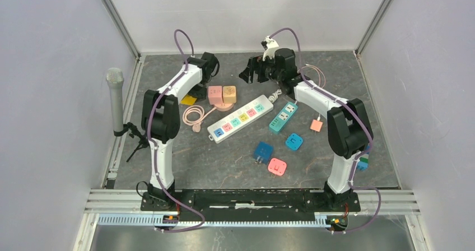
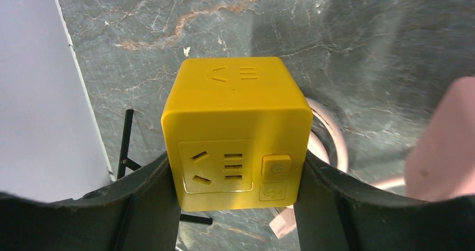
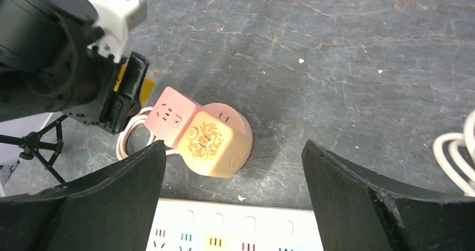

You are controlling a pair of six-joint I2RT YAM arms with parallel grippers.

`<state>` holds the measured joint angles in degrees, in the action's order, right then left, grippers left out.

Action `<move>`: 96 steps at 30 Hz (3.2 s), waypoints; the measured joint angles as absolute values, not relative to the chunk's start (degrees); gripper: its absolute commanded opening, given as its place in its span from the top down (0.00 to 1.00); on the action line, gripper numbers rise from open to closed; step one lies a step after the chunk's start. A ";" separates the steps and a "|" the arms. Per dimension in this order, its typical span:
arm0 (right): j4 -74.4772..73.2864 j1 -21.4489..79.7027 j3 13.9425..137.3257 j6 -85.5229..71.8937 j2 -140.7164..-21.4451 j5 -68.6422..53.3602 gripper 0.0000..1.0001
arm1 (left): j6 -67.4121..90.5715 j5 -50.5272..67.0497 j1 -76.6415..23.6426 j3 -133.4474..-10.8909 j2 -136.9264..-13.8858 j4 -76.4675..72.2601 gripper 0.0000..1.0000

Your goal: Pull the plug off the socket

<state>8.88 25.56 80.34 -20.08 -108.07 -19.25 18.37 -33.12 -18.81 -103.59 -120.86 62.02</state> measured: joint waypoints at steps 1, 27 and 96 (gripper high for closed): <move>8.75 24.82 80.14 -20.43 -108.07 -20.03 0.03 | 18.24 -33.56 -18.76 -103.59 -122.02 62.22 0.71; 8.84 27.49 73.65 -17.04 -106.59 -21.71 0.02 | 15.99 -33.93 -17.74 -106.76 -124.77 64.45 0.07; 17.63 27.97 86.06 23.09 -128.97 -51.03 0.71 | 21.39 7.27 -15.53 -100.09 -116.22 48.56 0.55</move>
<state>17.63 27.97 86.06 23.09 -128.97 -51.03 21.39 7.27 -15.53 -100.09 -116.22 48.56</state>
